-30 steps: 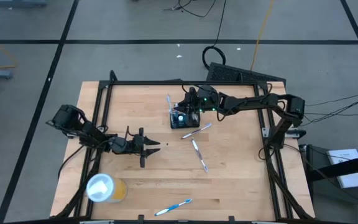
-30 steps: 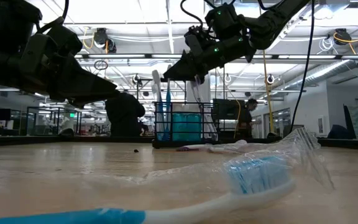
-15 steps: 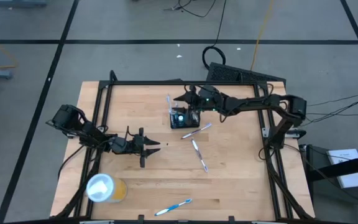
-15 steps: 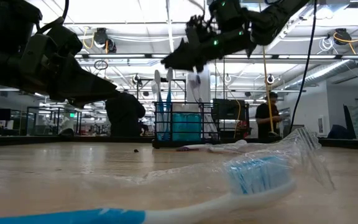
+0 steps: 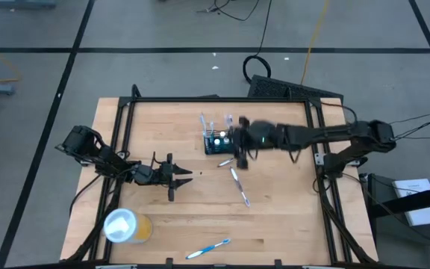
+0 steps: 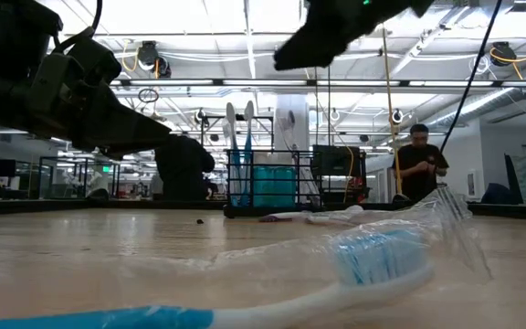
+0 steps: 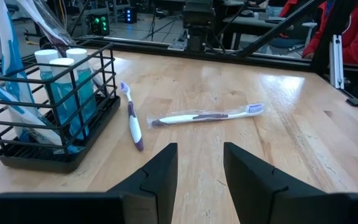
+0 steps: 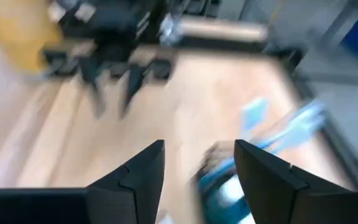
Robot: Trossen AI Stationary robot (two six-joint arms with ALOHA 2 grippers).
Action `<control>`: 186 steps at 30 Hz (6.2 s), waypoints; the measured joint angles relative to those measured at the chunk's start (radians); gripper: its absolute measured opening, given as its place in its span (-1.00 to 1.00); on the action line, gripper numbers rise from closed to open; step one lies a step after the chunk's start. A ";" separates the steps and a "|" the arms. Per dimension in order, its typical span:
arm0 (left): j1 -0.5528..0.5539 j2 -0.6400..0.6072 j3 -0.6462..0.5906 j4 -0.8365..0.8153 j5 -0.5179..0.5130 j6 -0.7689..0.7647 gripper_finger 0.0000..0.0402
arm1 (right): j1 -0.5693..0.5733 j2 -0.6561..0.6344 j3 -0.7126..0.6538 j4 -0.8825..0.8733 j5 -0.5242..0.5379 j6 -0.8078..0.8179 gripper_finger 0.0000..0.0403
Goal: Pick & Place toothbrushing station
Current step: Put the purple toothbrush into the black organizer
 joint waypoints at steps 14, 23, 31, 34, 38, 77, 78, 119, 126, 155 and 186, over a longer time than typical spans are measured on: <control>0.000 0.000 0.000 0.005 0.001 -0.001 -0.35 | 0.350 0.000 -0.045 -0.456 0.161 0.642 -0.15; 0.000 0.000 0.000 0.005 0.019 0.000 -0.35 | 0.462 0.000 -0.302 -0.220 0.105 1.003 -0.15; 0.000 0.000 0.000 0.009 0.023 0.007 -0.35 | 0.504 0.077 -0.362 -0.069 0.106 1.093 -0.15; 0.000 0.000 0.000 0.012 0.023 0.006 -0.35 | 0.506 0.128 -0.362 -0.048 0.104 1.093 -0.15; 0.000 0.000 0.000 0.011 0.023 0.006 -0.35 | 0.498 0.177 -0.362 0.001 0.081 1.087 -0.15; 0.000 0.000 0.000 0.025 0.048 0.006 -0.35 | 0.453 0.479 -0.081 -0.188 -0.052 1.107 -0.46; 0.000 0.000 0.000 0.025 0.048 0.006 -0.35 | 0.460 0.481 -0.078 -0.210 -0.048 1.103 -0.54; 0.021 0.000 0.847 -1.414 0.053 0.203 -0.34 | 0.638 0.409 0.314 -1.152 0.308 0.712 -1.00; 0.026 0.000 0.847 -1.390 0.079 0.210 -0.34 | 0.640 0.386 0.315 -1.090 0.324 0.656 -1.00; 0.061 0.077 0.849 -1.437 0.161 0.251 0.09 | 0.568 0.377 0.320 -0.886 0.348 0.419 -1.00; 0.074 0.082 0.932 -1.535 0.217 0.231 -0.90 | 0.554 0.376 0.333 -0.897 0.331 0.431 -1.00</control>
